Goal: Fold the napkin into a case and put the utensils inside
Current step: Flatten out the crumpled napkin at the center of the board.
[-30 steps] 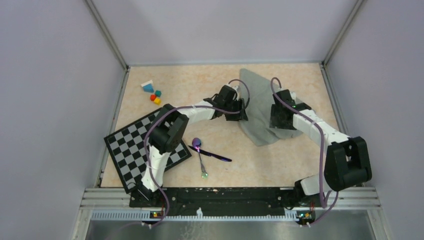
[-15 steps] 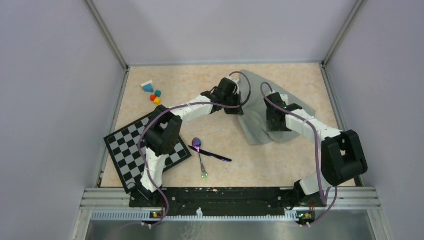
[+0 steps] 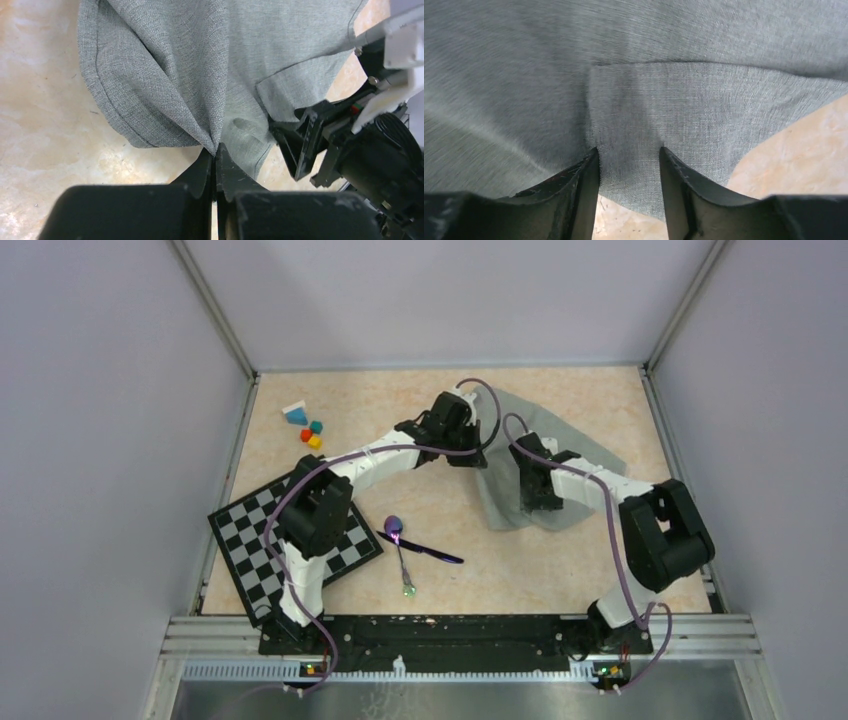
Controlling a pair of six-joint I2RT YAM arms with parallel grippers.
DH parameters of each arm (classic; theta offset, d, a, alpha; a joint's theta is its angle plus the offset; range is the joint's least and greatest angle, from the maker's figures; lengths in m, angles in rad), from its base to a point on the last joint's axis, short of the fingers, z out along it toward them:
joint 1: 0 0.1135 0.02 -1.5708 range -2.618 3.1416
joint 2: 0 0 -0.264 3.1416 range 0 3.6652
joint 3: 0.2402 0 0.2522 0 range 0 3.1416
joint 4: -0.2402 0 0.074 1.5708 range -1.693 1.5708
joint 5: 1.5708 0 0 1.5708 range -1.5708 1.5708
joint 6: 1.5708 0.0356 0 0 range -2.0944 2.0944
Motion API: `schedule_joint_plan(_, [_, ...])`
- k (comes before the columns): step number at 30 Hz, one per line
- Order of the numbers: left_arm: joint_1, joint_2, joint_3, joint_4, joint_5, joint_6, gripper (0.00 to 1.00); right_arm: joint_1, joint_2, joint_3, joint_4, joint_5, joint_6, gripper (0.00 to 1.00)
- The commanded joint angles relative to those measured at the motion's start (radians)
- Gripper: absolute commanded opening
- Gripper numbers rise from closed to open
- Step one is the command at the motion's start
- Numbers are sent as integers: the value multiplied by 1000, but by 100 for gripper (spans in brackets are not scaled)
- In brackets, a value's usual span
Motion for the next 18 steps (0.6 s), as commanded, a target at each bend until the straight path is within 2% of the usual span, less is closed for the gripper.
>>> schedule_joint_plan(1, [17, -71, -15, -17, -10, 19, 0, -33, 36, 20, -48, 144, 104, 35])
schedule_joint_plan(3, [38, -91, -30, -25, -14, 21, 0, -71, -13, -23, -63, 164, 117, 19])
schedule_joint_plan(5, [62, -115, -51, -27, -17, 21, 0, -118, -114, -72, -61, 147, 119, 9])
schedule_joint_plan(11, [106, -159, -78, -53, -26, 52, 0, -248, -379, -187, -7, 52, 133, 7])
schedule_joint_plan(13, [113, -156, -69, -74, -19, 57, 0, -278, -430, -204, 7, 10, 161, 0])
schedule_joint_plan(16, [119, -158, -44, -108, -27, 72, 0, -318, -518, -245, 84, -102, 176, 0])
schedule_joint_plan(18, [120, -159, -3, -146, -49, 93, 0, -322, -571, -255, 103, -111, 184, 0])
